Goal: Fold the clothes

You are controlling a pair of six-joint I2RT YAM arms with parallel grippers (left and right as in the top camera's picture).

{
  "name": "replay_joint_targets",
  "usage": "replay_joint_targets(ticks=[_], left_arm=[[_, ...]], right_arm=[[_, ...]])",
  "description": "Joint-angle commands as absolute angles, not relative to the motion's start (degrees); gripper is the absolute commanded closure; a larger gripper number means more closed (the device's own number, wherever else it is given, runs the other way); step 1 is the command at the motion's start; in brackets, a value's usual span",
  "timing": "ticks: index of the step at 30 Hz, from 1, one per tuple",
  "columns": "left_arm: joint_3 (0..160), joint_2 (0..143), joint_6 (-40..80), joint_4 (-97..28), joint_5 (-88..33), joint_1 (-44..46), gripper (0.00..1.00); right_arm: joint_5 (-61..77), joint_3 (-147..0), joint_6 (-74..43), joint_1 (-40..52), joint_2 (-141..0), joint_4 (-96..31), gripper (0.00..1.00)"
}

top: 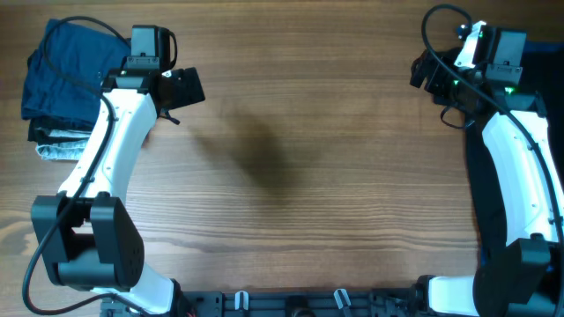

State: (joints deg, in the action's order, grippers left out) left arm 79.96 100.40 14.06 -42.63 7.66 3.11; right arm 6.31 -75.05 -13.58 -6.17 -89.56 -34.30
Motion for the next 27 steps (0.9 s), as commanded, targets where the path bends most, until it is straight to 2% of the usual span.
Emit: replay_joint_targets(ticks=[1,16,27], left_arm=[[79.83,100.18,14.20,-42.89,7.99,3.11,0.00],[79.83,100.18,14.20,-42.89,7.99,3.11,0.00],[79.83,100.18,14.20,-42.89,7.99,3.11,0.00]], right_arm=[[5.54,-74.98,-13.52,-6.07,-90.06,-34.15,0.00],[5.54,-74.65,-13.52,-6.07,-88.88,-34.17,0.01],[5.54,-74.41,-13.52,0.99,-53.65,-34.20,0.01]])
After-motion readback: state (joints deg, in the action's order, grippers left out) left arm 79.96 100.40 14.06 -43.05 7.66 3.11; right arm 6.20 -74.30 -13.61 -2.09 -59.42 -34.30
